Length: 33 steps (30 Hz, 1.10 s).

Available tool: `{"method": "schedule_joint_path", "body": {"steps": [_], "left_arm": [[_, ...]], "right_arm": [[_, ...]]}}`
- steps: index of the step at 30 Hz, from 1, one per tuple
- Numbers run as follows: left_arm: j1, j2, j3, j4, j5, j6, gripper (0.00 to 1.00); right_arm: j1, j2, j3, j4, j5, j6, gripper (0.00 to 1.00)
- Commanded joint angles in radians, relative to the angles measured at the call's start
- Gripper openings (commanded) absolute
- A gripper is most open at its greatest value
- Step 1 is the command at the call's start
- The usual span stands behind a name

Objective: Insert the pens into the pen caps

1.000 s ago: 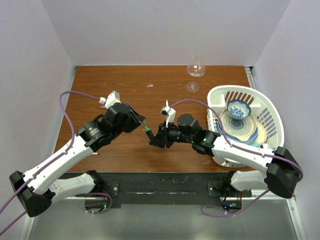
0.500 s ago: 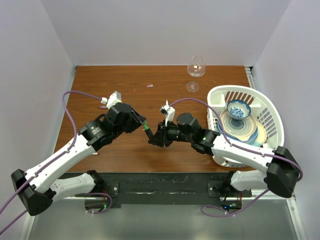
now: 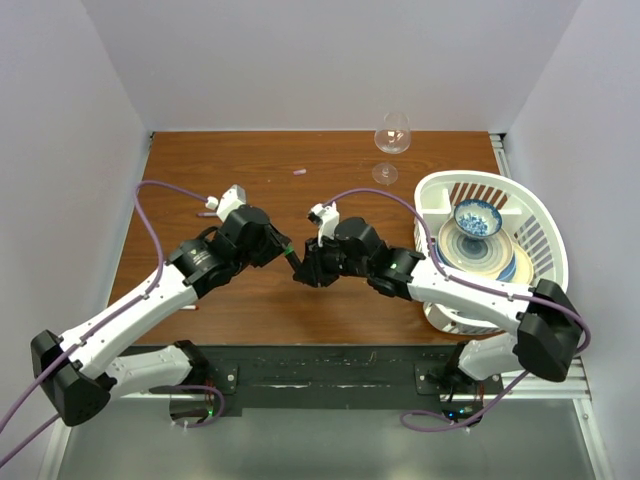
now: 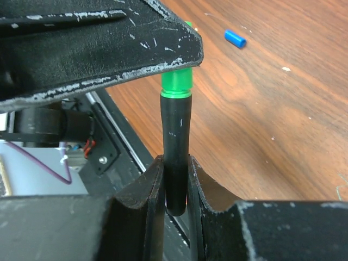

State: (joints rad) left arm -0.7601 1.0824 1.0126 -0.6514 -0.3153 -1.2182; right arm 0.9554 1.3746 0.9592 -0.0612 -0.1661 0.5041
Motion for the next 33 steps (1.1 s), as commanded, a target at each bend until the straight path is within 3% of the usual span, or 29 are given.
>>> {"method": "schedule_joint_path", "body": {"steps": [1,5,6,10,12,20,23,33], "left_arm": [[-0.013,0.014,0.029,-0.065,0.058,0.022,0.05],[-0.013,-0.024,0.027,-0.027,0.071,0.069,0.31],[-0.013,-0.05,0.026,0.007,0.074,0.086,0.42],[-0.013,-0.128,0.012,0.079,0.076,0.163,0.57],[-0.013,-0.179,-0.003,0.128,0.076,0.221,0.7],[-0.012,-0.352,-0.088,0.383,0.218,0.475,0.72],[-0.011,-0.384,-0.069,0.409,0.231,0.549,0.77],[-0.01,-0.427,-0.057,0.532,0.332,0.655,0.8]], "right_arm": [[-0.007,0.0,0.084,0.103,0.071,-0.036,0.0],[-0.007,-0.009,0.063,0.124,0.047,-0.045,0.0],[-0.007,-0.011,0.053,0.139,0.037,-0.045,0.0],[-0.007,-0.042,0.009,0.158,0.01,-0.042,0.0],[-0.007,-0.071,-0.019,0.173,-0.007,-0.032,0.0],[-0.012,-0.181,-0.103,0.248,-0.099,0.002,0.0],[-0.014,-0.226,-0.125,0.297,-0.164,0.025,0.0],[-0.02,-0.292,-0.155,0.437,-0.311,0.114,0.0]]}}
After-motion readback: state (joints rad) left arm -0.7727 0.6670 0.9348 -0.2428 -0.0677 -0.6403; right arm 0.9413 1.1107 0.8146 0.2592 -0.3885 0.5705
